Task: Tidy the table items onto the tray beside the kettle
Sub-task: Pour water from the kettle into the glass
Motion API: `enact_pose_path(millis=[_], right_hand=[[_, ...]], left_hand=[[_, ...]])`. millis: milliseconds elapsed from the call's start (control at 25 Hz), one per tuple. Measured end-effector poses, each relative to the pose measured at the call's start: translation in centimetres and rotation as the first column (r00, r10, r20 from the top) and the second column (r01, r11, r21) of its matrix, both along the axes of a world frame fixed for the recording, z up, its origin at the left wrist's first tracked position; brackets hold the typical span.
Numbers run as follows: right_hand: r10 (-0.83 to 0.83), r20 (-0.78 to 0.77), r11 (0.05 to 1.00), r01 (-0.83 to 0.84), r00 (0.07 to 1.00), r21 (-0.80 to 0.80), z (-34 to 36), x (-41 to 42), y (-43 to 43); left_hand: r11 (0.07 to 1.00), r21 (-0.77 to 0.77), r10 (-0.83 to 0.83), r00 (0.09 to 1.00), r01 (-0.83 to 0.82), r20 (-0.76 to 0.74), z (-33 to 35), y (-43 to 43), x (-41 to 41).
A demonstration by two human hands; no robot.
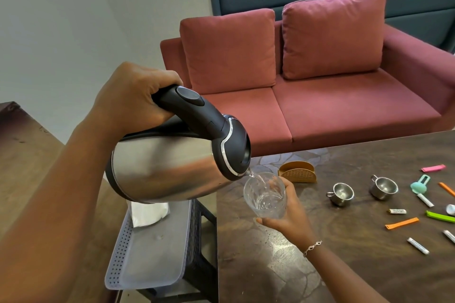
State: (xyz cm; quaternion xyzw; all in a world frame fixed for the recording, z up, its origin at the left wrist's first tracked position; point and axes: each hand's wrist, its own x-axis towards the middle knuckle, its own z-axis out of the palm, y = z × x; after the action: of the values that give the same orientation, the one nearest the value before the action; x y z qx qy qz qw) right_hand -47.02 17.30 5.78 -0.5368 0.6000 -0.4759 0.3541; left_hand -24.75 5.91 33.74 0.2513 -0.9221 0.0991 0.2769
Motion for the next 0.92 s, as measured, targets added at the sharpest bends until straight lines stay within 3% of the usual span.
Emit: enact_pose_path(millis=[920], right_hand=[[0.009,0.036,1.0,-0.009,0.999,-0.014,-1.0,-0.8,1.2]], left_hand=[[0.999,-0.037,-0.034,0.999,0.035,0.024,-0.1,0.4,-0.9]])
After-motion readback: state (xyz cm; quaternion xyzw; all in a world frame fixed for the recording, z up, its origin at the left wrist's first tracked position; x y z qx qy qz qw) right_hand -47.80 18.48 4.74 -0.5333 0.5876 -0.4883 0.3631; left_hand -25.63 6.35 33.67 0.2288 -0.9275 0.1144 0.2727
